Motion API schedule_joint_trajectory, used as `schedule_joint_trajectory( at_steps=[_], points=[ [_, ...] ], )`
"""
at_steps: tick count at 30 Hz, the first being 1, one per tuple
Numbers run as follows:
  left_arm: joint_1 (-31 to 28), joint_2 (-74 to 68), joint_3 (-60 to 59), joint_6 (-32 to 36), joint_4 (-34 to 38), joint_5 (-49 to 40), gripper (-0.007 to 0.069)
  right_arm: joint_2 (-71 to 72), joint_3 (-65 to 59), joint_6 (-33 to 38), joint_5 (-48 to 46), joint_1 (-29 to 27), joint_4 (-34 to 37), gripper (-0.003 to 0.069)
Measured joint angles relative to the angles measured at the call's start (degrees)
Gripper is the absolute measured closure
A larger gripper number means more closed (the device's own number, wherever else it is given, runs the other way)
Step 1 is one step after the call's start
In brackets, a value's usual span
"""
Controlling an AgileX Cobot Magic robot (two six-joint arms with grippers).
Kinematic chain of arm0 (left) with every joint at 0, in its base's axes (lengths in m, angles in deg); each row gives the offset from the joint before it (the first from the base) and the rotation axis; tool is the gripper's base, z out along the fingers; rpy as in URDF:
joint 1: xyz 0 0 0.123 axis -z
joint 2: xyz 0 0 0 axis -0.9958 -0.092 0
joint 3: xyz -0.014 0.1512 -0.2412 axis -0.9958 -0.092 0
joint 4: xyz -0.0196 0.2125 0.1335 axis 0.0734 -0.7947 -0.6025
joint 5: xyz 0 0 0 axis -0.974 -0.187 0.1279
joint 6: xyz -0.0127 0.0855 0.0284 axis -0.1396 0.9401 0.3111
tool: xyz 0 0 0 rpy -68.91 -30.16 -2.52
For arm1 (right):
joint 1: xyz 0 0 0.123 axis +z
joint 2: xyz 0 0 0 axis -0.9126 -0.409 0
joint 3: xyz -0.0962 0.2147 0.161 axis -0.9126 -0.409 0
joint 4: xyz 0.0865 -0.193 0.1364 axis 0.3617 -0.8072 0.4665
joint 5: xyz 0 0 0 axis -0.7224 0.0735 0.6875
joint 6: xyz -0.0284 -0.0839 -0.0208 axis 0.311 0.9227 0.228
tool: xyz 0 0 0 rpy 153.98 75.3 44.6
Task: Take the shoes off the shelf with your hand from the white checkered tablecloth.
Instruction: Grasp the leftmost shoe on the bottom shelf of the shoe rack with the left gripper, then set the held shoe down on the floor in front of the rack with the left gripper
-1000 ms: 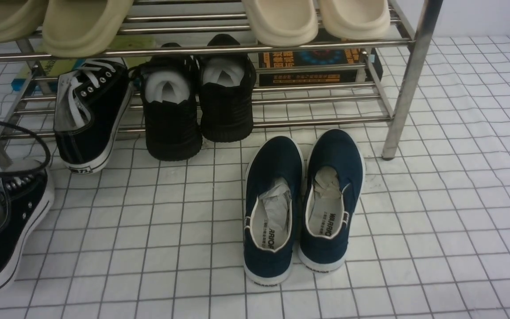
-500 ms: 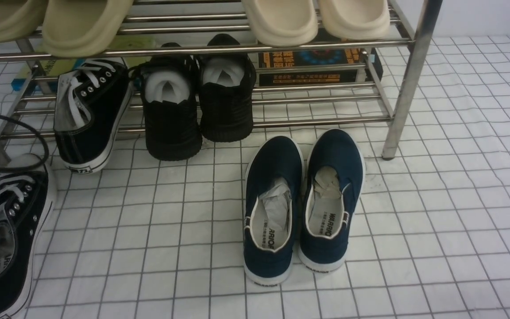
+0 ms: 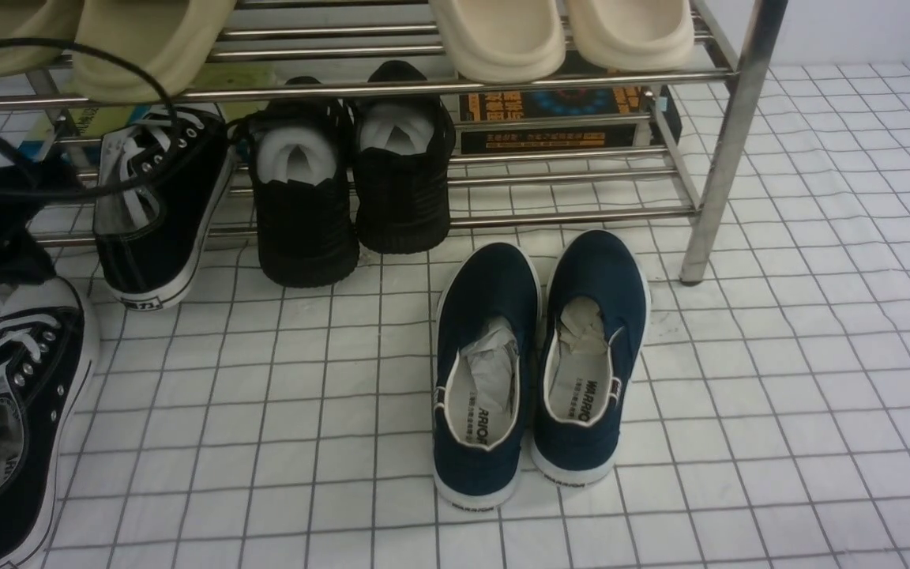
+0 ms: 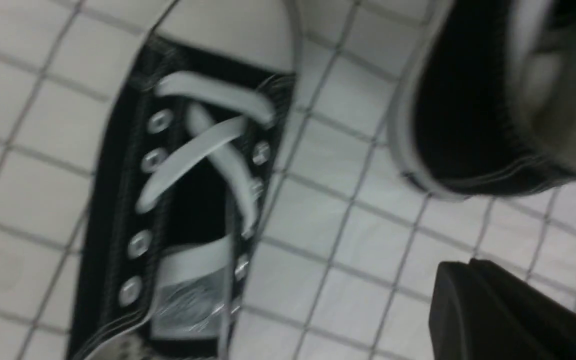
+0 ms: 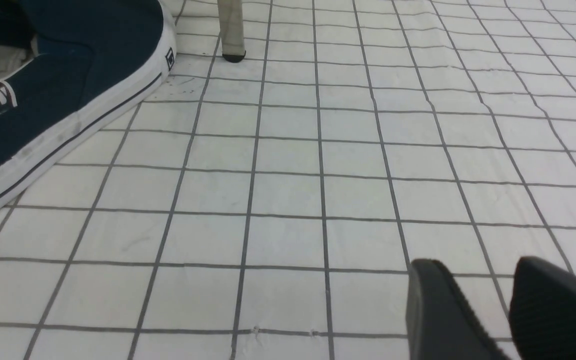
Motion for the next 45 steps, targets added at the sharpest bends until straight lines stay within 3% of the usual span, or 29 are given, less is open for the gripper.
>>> schedule_joint_trajectory(
  at_steps=[2, 6, 7, 12, 16, 20, 25, 30, 32, 38, 45],
  points=[
    [0.1, 0.0, 0.0, -2.3, 0.1, 2.2, 0.0592, 0.0, 0.0, 0.0, 0.0, 0.0, 0.0, 0.042],
    [0.1, -1.0, 0.1, -5.9, 0.4, 6.8, 0.047, 0.0, 0.0, 0.0, 0.0, 0.0, 0.0, 0.042],
    [0.1, -2.1, 0.3, -6.1, 1.6, 8.2, 0.0401, 0.0, 0.0, 0.0, 0.0, 0.0, 0.0, 0.042],
    [0.1, -6.8, 0.4, -4.2, 6.7, 12.5, 0.0202, 0.0, 0.0, 0.0, 0.0, 0.0, 0.0, 0.042],
    [0.1, -10.1, 0.4, -1.6, 9.9, 17.8, 0.0123, 0.0, 0.0, 0.0, 0.0, 0.0, 0.0, 0.042],
    [0.1, -12.7, 0.4, -0.9, 11.9, 20.0, 0.0111, 0.0, 0.0, 0.0, 0.0, 0.0, 0.0, 0.042],
    [0.1, -16.2, 0.4, -0.9, 12.2, 20.4, 0.0153, 0.0, 0.0, 0.0, 0.0, 0.0, 0.0, 0.042],
    [0.1, -16.9, 0.4, 2.1, 11.9, 17.8, 0.0509, 0.0, 0.0, 0.0, 0.0, 0.0, 0.0, 0.042],
    [0.0, -15.8, 0.4, 3.9, 11.9, 13.8, 0.0578, 0.0, 0.0, 0.0, 0.0, 0.0, 0.0, 0.042],
    [0.0, -8.0, 0.4, 5.0, 7.7, -2.3, 0.0606, 0.0, 0.0, 0.0, 0.0, 0.0, 0.0, 0.042],
    [0.7, 0.2, -0.6, 0.5, -2.0, -16.6, 0.0606, 0.0, 0.0, 0.0, 0.0, 0.0, 0.0, 0.042]
  ],
)
